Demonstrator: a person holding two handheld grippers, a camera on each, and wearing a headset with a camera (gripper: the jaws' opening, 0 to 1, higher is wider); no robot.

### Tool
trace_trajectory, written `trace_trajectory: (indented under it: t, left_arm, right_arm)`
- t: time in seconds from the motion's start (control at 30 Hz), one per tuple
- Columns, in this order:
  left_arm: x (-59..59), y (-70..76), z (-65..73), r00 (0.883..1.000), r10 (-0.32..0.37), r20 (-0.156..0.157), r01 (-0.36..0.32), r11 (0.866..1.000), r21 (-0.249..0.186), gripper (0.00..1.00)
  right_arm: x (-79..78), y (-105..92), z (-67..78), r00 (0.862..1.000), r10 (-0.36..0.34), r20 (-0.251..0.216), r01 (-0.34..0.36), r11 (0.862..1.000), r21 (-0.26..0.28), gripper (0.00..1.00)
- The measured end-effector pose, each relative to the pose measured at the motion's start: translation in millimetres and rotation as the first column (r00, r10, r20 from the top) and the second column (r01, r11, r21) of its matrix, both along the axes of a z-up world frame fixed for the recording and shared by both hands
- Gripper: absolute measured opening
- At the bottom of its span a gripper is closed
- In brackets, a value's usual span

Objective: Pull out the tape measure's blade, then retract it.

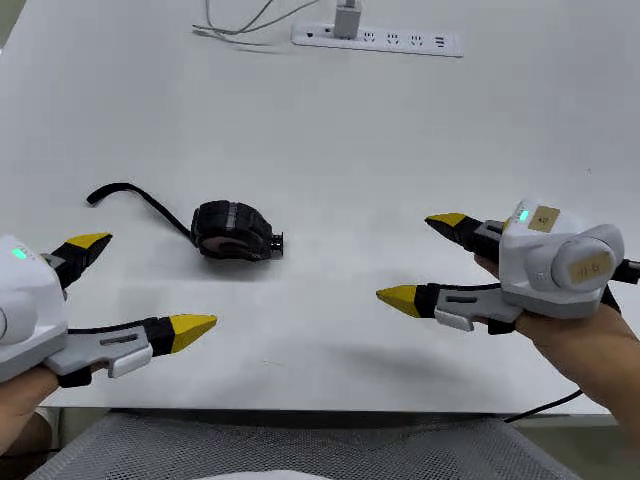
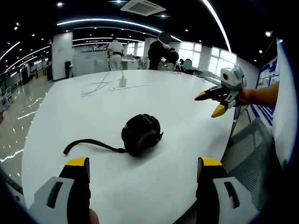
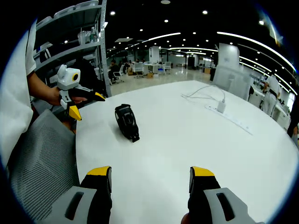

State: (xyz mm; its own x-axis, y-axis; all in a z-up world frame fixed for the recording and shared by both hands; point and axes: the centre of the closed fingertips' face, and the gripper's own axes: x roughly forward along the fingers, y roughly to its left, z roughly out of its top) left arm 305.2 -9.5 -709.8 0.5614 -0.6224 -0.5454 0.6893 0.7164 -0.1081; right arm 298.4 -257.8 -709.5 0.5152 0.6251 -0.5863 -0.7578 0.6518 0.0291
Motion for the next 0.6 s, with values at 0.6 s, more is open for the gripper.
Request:
trace_trajectory:
  t: [0.6]
  left_arm:
    - [-14.3, 18.5, -0.7, 0.998, -0.05, -0.024, 0.05, 0.999, 0.005, 0.96]
  right_arm:
    - [-36.7, -38.4, -12.5, 0.996, -0.066, -0.053, 0.066, 0.998, -0.002, 0.81]
